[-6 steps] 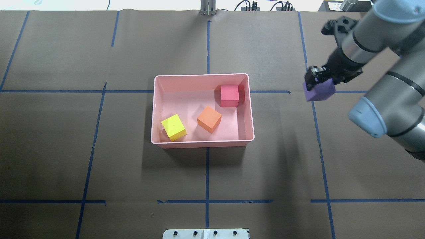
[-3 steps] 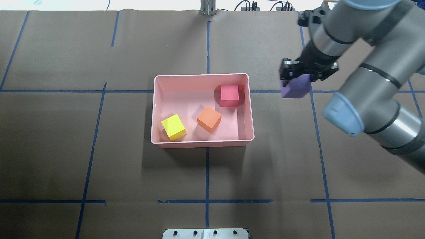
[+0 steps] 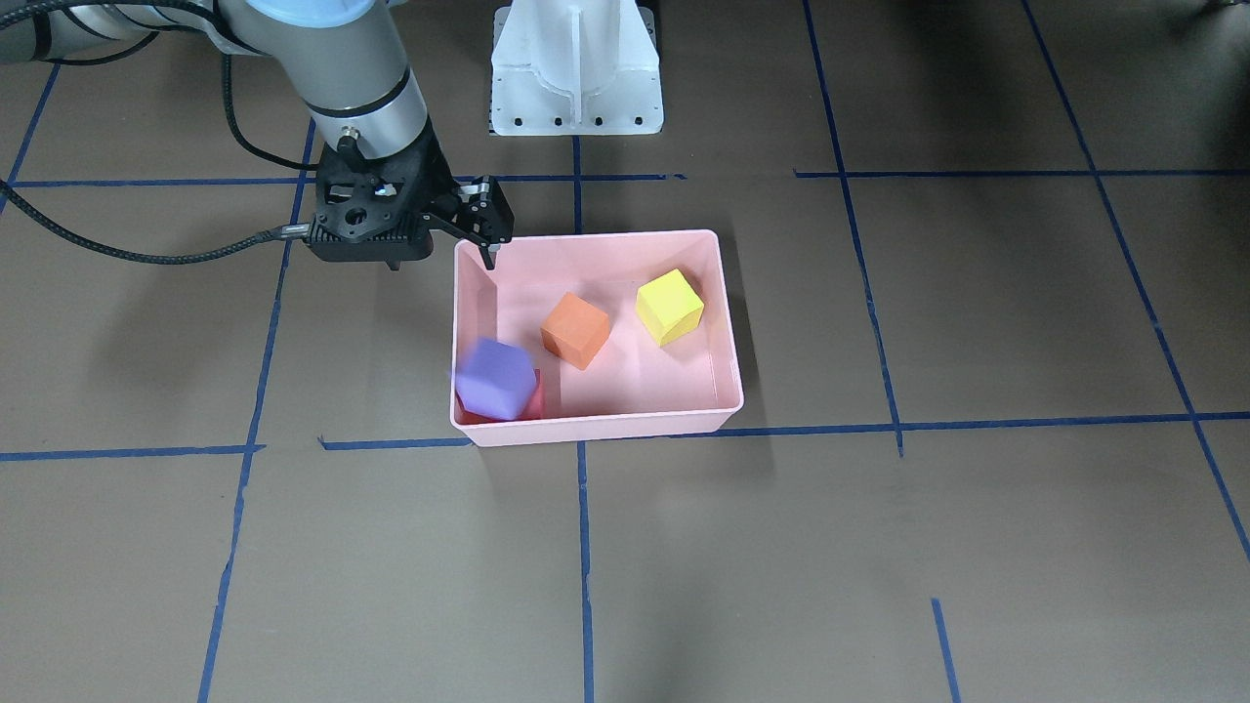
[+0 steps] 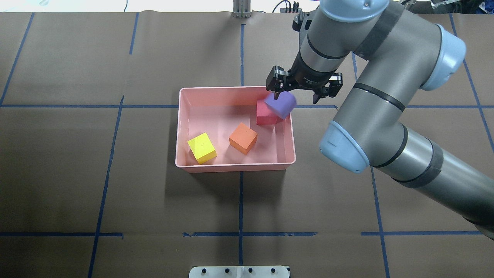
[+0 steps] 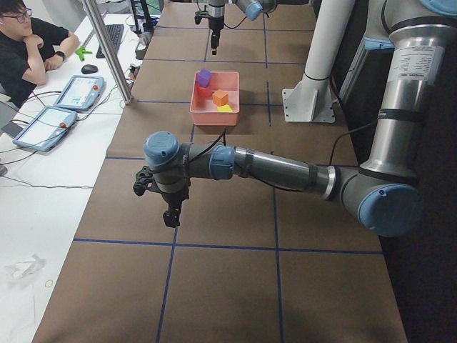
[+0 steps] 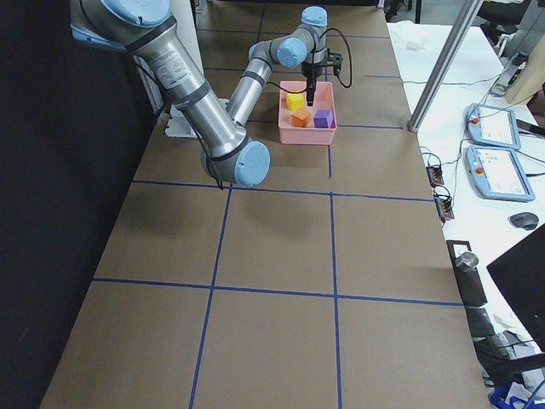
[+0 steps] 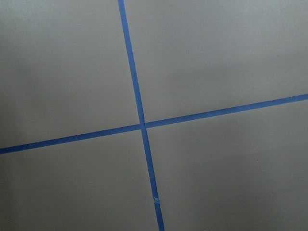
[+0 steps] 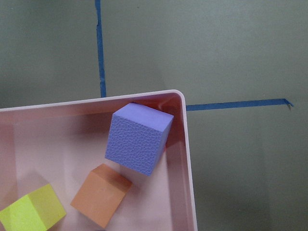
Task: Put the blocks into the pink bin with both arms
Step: 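Carry the purple cube with the right gripper into the bin while the left arm withdraws, then release the purple cube and lift the right gripper away from the bin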
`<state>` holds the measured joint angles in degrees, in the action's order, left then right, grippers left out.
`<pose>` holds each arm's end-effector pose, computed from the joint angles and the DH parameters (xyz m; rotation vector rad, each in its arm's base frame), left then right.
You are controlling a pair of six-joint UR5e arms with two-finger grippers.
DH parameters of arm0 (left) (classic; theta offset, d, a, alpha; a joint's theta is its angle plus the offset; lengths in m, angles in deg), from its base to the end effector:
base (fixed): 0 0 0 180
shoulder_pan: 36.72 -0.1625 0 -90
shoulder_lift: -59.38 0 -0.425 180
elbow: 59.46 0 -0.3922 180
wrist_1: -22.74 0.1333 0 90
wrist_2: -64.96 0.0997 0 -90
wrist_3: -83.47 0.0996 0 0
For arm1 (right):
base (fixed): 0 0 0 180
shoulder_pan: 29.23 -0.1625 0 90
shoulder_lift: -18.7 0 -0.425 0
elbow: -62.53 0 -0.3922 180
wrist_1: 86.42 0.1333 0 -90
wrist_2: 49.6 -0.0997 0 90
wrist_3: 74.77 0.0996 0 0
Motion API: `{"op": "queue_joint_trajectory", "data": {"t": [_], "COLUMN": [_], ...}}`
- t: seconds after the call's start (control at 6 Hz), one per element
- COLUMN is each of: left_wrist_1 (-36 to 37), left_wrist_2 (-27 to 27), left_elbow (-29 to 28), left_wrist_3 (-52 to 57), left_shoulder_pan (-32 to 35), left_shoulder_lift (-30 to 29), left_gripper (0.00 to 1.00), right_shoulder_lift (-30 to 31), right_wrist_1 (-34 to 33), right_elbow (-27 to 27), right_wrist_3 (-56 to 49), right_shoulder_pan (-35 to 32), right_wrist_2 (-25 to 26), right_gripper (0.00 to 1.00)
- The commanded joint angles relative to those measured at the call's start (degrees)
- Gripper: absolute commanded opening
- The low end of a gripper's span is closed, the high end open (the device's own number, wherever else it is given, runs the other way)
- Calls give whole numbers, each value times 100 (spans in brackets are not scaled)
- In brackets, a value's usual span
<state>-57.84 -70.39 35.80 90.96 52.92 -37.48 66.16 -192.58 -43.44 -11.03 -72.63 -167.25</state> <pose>-0.0591 -0.5375 0.5673 0.0938 0.7878 0.1484 -0.3945 -0.4929 0.1392 0.0360 -0.8567 0.1023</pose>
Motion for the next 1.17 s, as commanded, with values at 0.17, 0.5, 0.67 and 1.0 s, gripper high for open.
{"op": "queue_joint_trajectory", "data": {"t": [0.17, 0.5, 0.67, 1.0], "left_wrist_1": [-36, -63, -55, -54], "left_wrist_2": [17, 78, 87, 253], "left_elbow": [28, 28, 28, 28], "left_wrist_3": [6, -55, -64, -55], "left_shoulder_pan": [0, 0, 0, 9], "left_shoulder_lift": [27, 62, 106, 414], "left_gripper": [100, 100, 100, 100], "right_shoulder_lift": [148, 804, 1218, 2245], "right_wrist_1": [-97, -221, -221, -203], "right_elbow": [33, 24, 24, 50], "right_wrist_3": [-446, -2215, -3217, -5439], "right_shoulder_pan": [-421, -1463, -1983, -3037], "right_wrist_2": [-282, -958, -1196, -1460], "right_gripper": [100, 100, 100, 100]}}
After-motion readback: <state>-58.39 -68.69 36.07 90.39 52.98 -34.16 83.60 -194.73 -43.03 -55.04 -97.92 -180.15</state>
